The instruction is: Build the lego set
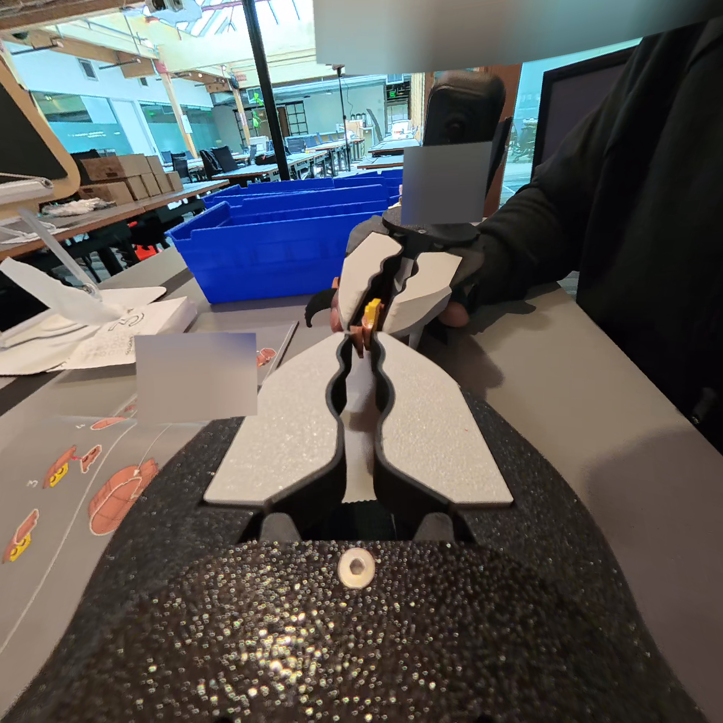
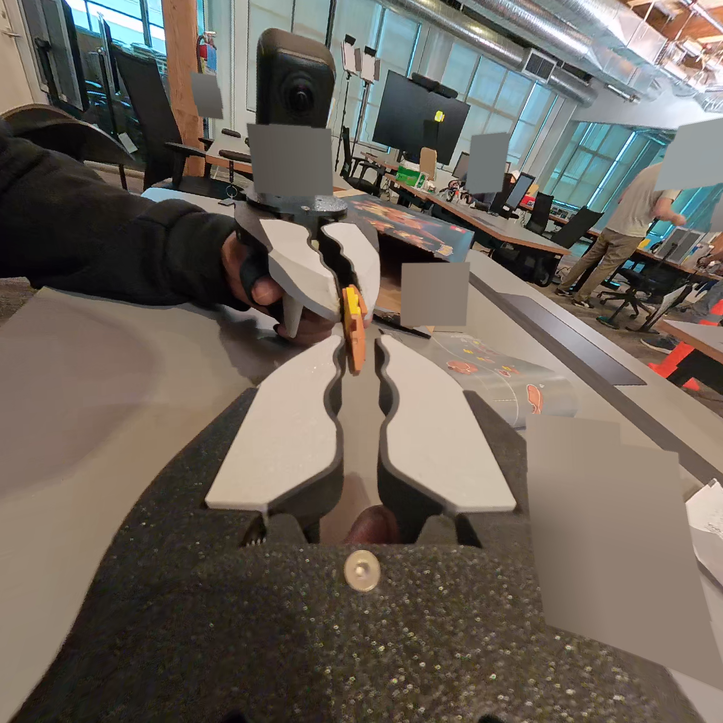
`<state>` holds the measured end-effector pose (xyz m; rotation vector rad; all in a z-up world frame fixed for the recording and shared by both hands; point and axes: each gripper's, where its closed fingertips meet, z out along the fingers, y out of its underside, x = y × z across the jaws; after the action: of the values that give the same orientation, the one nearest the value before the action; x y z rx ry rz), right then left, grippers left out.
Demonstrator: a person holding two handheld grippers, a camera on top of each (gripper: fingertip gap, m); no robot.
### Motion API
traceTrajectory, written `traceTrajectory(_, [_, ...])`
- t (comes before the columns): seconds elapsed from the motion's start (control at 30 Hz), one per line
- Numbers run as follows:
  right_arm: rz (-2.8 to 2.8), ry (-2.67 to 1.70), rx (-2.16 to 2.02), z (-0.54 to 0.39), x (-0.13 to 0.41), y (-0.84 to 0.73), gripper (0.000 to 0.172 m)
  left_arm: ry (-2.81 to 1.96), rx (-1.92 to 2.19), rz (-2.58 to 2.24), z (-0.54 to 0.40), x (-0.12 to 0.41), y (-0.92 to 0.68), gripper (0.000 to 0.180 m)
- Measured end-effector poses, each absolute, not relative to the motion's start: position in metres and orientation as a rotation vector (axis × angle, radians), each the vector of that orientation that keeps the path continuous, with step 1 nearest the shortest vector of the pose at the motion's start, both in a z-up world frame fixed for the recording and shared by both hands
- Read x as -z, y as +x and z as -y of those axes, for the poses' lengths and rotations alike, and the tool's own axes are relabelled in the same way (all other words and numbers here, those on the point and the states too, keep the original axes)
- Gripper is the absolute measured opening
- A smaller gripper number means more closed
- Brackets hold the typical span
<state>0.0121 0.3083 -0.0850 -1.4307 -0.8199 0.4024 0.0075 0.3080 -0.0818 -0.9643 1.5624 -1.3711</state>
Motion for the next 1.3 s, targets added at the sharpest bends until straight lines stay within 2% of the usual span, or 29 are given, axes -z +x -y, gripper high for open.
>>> traceTrajectory(0.13, [0.860,-1.403,-0.387,-0.303,0.086,0.008,0.006,-0.939,1.386,-1.569,-0.304,0.080,0.007,0.009])
traceTrajectory(0.77, [1.093,-1.342,-0.113,-0.295,0.102,0.000,0.006,-0.785,1.065,-1.820,-0.294,0.096,-0.006,0.010])
traceTrajectory(1.3, [1.167,-1.378,0.205,-0.310,0.119,0.011,0.006,-0.565,0.432,-1.869,-0.311,0.112,0.002,0.009])
